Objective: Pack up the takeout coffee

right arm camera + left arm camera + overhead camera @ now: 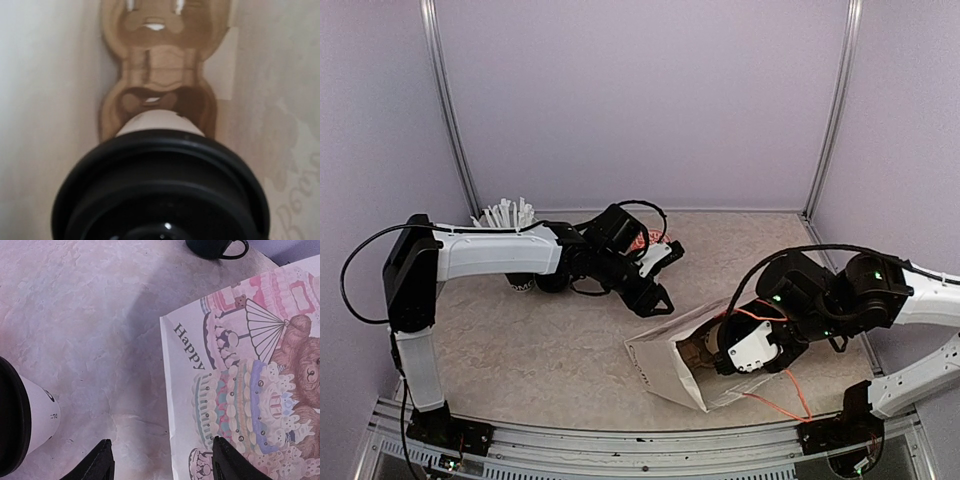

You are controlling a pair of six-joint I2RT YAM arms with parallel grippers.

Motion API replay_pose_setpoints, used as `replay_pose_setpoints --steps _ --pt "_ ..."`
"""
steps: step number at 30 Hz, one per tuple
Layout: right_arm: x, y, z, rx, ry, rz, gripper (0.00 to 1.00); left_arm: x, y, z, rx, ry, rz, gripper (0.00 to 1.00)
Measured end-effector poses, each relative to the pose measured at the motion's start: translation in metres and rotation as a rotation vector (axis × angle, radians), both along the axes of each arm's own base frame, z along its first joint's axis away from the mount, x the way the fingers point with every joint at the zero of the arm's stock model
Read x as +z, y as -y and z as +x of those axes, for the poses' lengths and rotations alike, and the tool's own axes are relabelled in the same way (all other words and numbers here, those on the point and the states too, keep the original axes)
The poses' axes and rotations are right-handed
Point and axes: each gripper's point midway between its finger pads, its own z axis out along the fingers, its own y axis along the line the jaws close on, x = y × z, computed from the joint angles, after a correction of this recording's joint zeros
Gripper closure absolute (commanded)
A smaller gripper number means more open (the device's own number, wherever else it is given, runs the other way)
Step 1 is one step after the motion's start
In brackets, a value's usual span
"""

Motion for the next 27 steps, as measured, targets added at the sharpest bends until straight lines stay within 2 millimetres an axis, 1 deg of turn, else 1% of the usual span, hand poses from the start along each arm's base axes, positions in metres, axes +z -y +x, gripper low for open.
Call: replay_pose_setpoints --steps 4,11,17,22,27 --pt "-0.003 -0.004 0.005 -0.01 0.029 0.016 0.48 -0.006 0.0 0.001 -0.004 -0.003 0.011 0.34" --pt "-0.011 -0.004 0.008 -0.014 0.042 0.014 0.48 -0.018 -0.002 0.003 -0.005 -0.015 0.028 0.34" --pt "-0.014 -0.005 0.008 -0.012 0.045 0.019 0.48 -0.021 -0.002 0.003 -0.01 -0.023 0.03 0.34" --pt "-0.022 -0.005 0.009 -0.004 0.049 0.011 0.48 -0.023 -0.002 0.003 -0.021 -0.032 0.025 0.34" --pt "-0.025 -0.005 0.014 -0.011 0.058 0.014 0.48 -0.031 -0.002 0.003 -0.026 -0.047 0.036 0.34"
